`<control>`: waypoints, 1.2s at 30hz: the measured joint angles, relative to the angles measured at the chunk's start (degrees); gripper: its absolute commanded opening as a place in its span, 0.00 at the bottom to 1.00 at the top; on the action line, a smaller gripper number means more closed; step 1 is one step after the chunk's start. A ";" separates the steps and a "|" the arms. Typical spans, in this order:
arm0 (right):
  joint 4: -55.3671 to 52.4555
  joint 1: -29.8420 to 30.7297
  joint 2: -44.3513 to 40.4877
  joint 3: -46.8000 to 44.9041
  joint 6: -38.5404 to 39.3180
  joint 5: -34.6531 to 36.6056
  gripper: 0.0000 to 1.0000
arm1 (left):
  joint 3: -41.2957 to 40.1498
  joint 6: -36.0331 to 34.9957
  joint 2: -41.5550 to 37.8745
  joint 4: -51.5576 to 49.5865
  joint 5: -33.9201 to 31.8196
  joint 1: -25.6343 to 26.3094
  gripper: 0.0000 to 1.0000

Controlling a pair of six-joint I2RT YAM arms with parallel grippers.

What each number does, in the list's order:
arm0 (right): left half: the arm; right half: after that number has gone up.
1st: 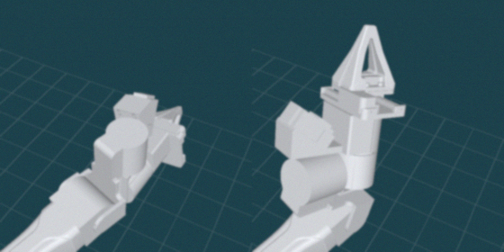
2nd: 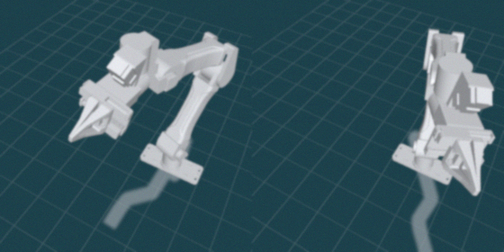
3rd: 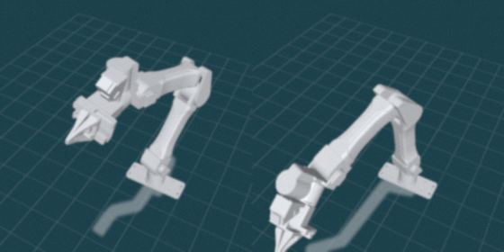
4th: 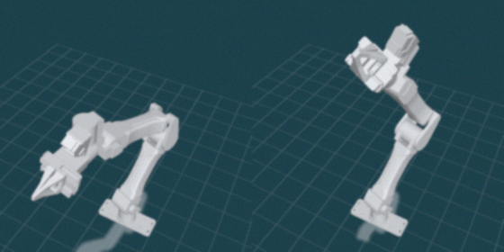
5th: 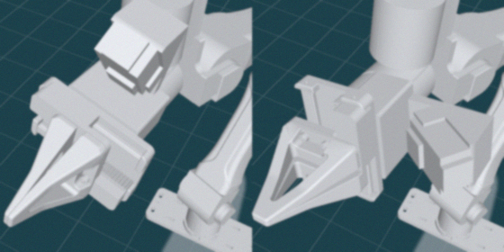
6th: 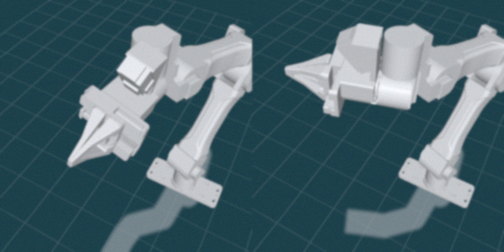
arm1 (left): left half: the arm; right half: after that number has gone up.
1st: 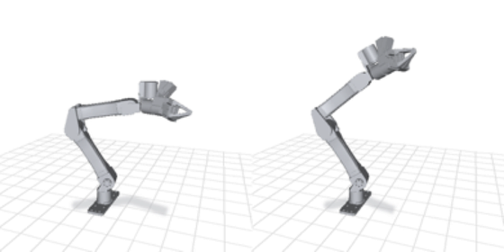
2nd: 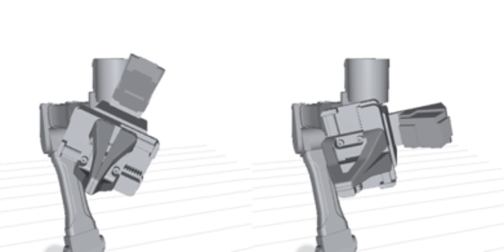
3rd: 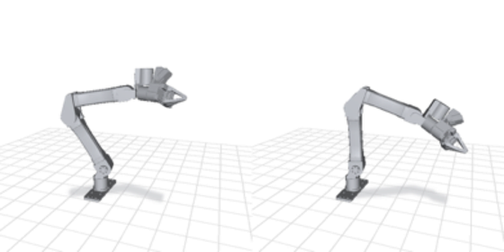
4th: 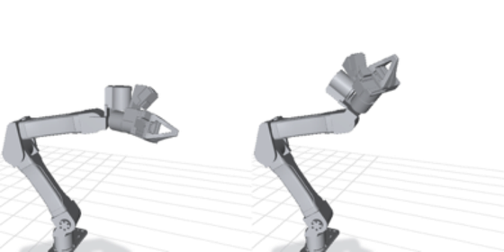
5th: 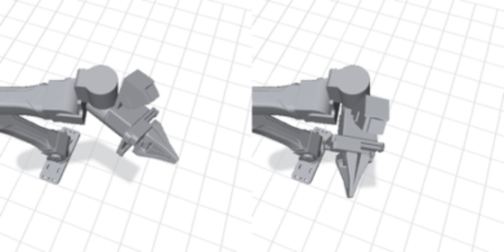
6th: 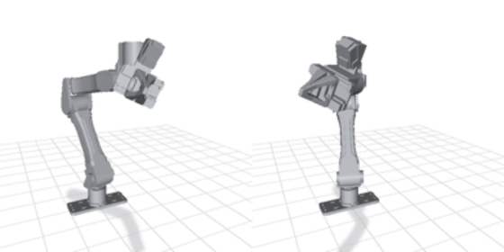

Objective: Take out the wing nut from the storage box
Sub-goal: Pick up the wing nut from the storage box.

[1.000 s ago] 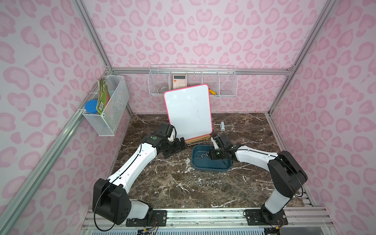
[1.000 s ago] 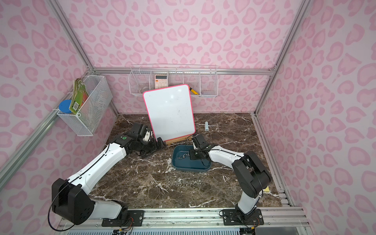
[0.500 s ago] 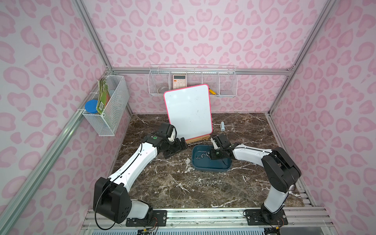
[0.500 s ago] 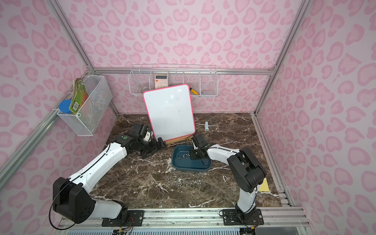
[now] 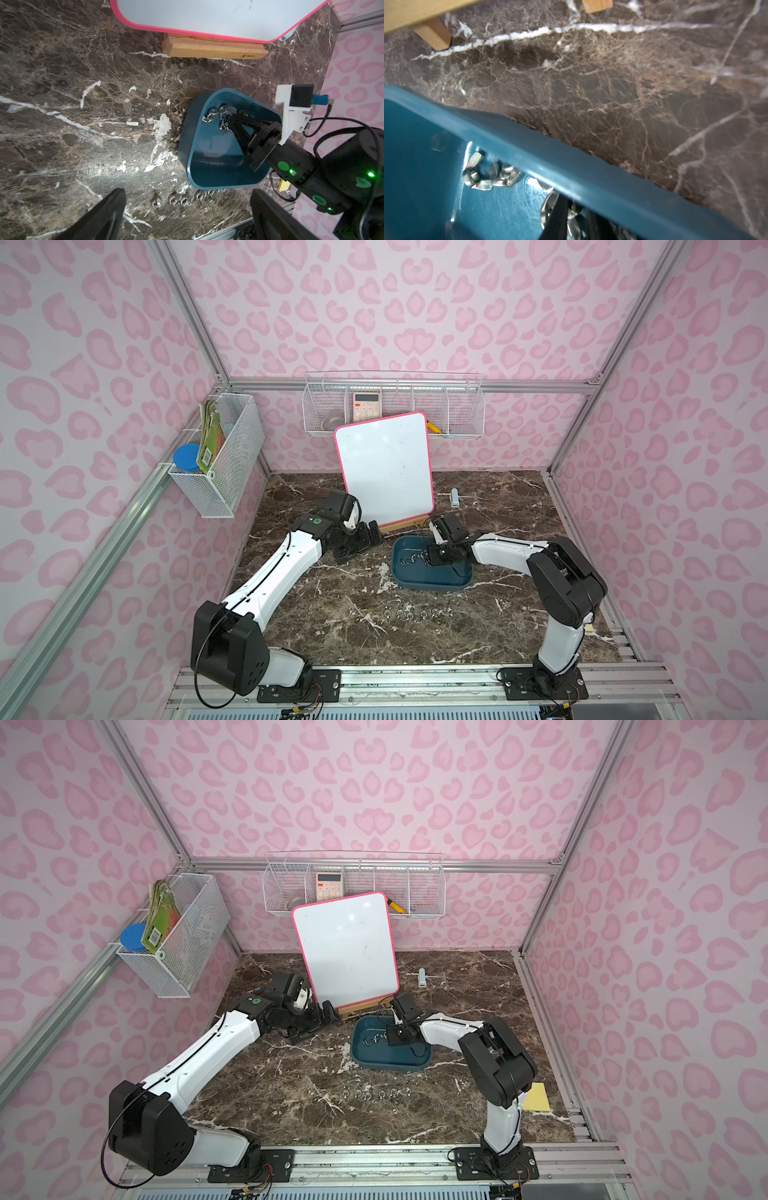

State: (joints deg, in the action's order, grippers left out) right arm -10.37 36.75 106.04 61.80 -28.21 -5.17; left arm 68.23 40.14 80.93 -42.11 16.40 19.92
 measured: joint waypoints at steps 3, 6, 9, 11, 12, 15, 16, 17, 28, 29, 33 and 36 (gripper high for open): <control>-0.09 0.00 -1.40 -0.48 0.00 0.00 0.05 | 0.00 0.17 -0.11 0.02 0.04 0.00 0.92; -0.04 0.00 -3.43 -1.27 0.02 0.00 0.04 | 0.00 0.24 -0.11 0.31 0.61 0.00 0.84; -0.04 0.04 -6.12 -2.43 0.02 -0.07 0.04 | 0.00 0.70 -0.11 1.16 1.68 0.00 0.78; 0.09 0.17 -8.31 -3.30 0.02 -0.20 0.04 | 0.00 1.70 0.02 2.43 2.80 0.00 0.74; 0.13 0.31 -9.49 -3.78 0.02 -0.26 0.04 | 0.00 1.77 0.17 3.10 3.37 0.00 0.72; 0.33 0.90 -12.96 -4.79 0.00 -0.50 0.04 | -0.02 3.06 0.92 5.33 5.25 0.02 0.70; 0.37 1.20 -14.32 -5.11 0.02 -0.63 0.04 | -0.02 3.37 1.31 6.19 5.79 0.13 0.68; 0.39 1.55 -15.72 -5.40 0.00 -0.81 0.04 | -0.02 3.67 1.81 6.99 6.45 0.24 0.67; 4.81 4.46 -23.91 -6.54 -0.02 -7.26 0.04 | 3.39 6.21 8.04 14.25 11.63 5.62 0.52; 5.03 4.55 -24.00 -6.54 -0.02 -8.04 0.04 | 3.78 6.21 8.48 14.75 12.04 6.16 0.52; 5.51 4.57 -24.22 -6.54 -0.11 -9.57 0.04 | 4.70 6.21 9.46 15.74 13.22 7.85 0.46; 6.05 4.61 -24.59 -6.54 -0.31 -10.16 0.04 | 4.74 6.21 9.88 16.28 14.03 8.15 0.43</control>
State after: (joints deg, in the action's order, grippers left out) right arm -4.32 41.36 81.45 55.27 -28.51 -15.33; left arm 72.97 46.35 90.80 -25.82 30.44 28.08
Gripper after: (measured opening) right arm 0.069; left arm 0.447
